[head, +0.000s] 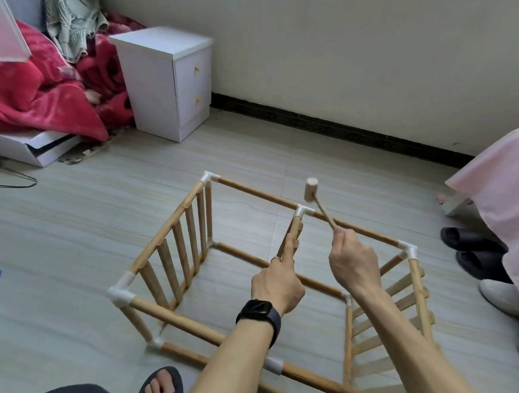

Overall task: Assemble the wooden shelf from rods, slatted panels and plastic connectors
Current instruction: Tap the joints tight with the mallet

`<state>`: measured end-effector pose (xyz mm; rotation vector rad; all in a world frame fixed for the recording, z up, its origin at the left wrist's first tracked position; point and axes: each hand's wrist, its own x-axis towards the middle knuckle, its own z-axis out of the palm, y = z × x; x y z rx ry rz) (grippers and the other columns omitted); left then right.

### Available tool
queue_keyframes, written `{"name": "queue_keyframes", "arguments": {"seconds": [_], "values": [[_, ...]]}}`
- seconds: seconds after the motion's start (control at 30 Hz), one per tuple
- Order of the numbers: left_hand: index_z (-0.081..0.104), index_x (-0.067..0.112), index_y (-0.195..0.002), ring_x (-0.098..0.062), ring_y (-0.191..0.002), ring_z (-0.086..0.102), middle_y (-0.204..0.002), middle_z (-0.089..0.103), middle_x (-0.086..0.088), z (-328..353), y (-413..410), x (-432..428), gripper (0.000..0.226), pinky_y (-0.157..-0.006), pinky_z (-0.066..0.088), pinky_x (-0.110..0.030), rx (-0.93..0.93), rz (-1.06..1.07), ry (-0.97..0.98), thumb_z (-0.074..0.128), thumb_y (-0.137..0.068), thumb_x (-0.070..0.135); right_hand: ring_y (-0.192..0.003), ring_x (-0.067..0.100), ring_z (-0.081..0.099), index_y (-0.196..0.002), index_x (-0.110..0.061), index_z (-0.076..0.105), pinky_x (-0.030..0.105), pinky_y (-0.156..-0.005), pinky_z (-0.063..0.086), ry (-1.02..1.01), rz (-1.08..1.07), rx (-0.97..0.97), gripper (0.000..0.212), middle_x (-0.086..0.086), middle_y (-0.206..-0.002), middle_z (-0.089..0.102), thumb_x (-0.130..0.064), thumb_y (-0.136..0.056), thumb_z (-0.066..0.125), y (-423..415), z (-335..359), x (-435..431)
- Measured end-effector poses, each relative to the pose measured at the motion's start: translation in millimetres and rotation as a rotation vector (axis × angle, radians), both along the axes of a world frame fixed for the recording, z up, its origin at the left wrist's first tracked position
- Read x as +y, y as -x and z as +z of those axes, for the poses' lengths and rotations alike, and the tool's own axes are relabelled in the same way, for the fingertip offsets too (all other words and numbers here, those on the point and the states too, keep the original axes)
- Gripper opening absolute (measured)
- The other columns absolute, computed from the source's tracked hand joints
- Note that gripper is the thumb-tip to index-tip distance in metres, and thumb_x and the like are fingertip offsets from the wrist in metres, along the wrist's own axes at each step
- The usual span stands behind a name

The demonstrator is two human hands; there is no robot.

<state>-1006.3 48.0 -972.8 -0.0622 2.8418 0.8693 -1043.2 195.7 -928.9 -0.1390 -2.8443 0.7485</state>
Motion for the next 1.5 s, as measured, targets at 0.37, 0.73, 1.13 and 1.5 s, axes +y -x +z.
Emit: {"name": "queue_keyframes", "arguments": {"seconds": [0.37,0.73,1.13,1.5], "values": [[-0.025,0.044,-0.151,-0.026,-0.075,0.053,-0.096,0.052,-0.003,-2,5,1,0.097,-0.066,0.045,-0.039,0.022,-0.001,0.014,0.048,-0.092,0.018,-0.055,0.024,0.057,-0.085,-0.016,0.052,0.043,-0.053,0.048,-0.017,-0.011,-0.114,0.044,0.005,-0.064,0.060,-0.044,-0.108,0.025,-22,-5,0],[-0.015,0.035,-0.158,-0.027,-0.091,0.065,-0.108,0.065,-0.007,24,51,-10,0.078,-0.083,0.057,-0.045,-0.043,-0.171,0.137,0.039,-0.102,0.038,-0.079,0.009,0.063,-0.092,-0.027,0.044,0.033,-0.074,0.048,0.017,-0.147,-0.297,0.040,-0.008,-0.080,0.066,-0.051,-0.105,0.015,-141,-12,6],[0.057,0.041,-0.102,-0.008,-0.087,0.055,-0.093,0.057,0.015,55,12,-131,0.047,-0.076,0.046,-0.032,-0.298,-0.462,0.470,0.051,-0.077,0.080,-0.044,0.011,0.055,-0.088,-0.029,0.041,0.030,-0.044,0.045,-0.186,-0.117,-0.031,0.049,-0.005,-0.051,0.054,-0.052,-0.098,-0.001,-97,-28,3],[0.057,0.025,-0.108,-0.016,-0.081,0.042,-0.088,0.046,0.007,124,87,-123,0.028,-0.073,0.030,-0.036,0.563,-0.384,0.434,0.042,-0.104,0.048,-0.052,0.021,0.048,-0.084,-0.014,0.047,0.035,-0.057,0.042,-0.136,-0.139,0.458,0.038,0.000,-0.060,0.049,-0.037,-0.110,0.030,-5,78,24]]}}
